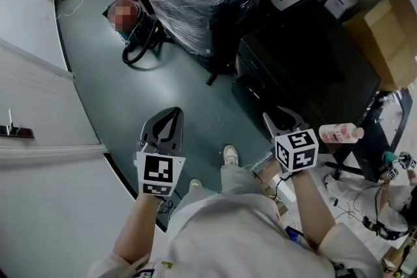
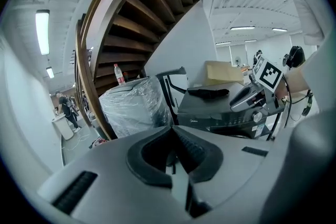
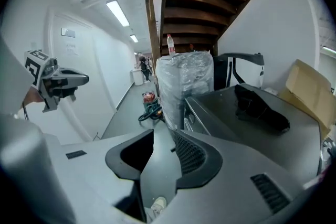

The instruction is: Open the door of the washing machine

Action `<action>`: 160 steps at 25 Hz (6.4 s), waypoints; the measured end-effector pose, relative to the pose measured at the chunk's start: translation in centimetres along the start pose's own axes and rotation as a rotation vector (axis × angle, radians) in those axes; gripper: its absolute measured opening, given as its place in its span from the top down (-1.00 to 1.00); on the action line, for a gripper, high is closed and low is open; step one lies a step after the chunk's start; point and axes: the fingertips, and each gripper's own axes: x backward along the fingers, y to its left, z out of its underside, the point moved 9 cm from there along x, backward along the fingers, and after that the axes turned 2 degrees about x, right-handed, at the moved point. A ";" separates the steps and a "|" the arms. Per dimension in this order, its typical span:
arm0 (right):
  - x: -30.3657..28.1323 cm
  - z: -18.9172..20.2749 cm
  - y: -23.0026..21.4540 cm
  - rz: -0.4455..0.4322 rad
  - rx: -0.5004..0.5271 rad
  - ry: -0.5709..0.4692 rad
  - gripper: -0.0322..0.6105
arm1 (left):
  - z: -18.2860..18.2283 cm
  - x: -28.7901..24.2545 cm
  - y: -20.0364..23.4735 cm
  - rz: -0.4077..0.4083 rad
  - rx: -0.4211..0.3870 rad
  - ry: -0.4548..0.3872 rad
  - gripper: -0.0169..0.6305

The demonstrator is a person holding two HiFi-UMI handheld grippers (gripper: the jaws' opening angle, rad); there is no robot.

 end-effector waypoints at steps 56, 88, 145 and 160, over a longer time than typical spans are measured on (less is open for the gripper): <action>-19.1 13.9 -3.7 0.225 -0.058 0.565 0.45 | 17.6 -9.6 1.1 0.134 0.260 0.377 0.89; -25.9 10.8 9.1 0.332 -0.509 0.529 0.37 | 26.7 0.0 7.4 -0.051 0.406 0.434 0.89; -34.1 1.4 12.7 0.186 -0.883 0.431 0.42 | 25.0 4.9 15.4 -0.241 0.496 0.392 0.89; -24.8 -8.9 16.7 -0.301 -0.303 0.153 0.79 | 19.1 5.0 16.7 -0.285 0.442 0.254 0.89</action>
